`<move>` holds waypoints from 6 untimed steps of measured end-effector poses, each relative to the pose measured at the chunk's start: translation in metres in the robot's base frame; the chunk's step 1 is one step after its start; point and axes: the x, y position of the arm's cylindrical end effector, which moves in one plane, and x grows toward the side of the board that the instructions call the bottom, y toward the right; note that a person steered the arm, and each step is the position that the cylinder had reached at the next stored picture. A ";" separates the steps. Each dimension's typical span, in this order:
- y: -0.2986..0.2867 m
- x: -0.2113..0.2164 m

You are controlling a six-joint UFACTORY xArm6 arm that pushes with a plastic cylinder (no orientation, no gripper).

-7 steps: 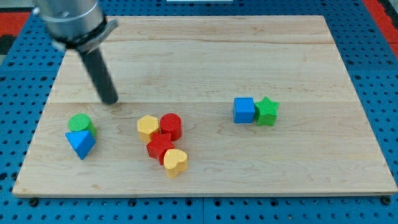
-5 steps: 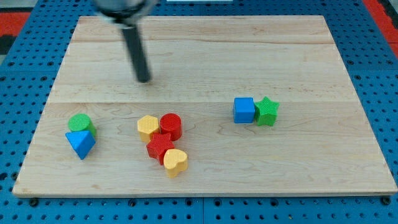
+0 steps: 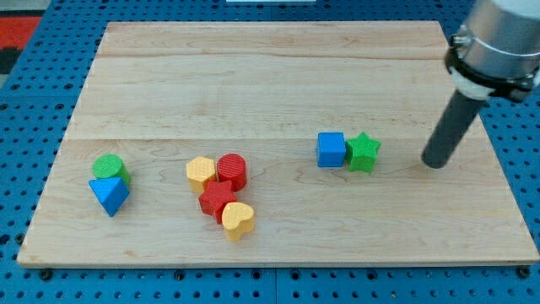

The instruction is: Move the green star top right to the blue cube

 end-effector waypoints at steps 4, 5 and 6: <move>-0.106 0.014; -0.141 0.003; -0.184 -0.040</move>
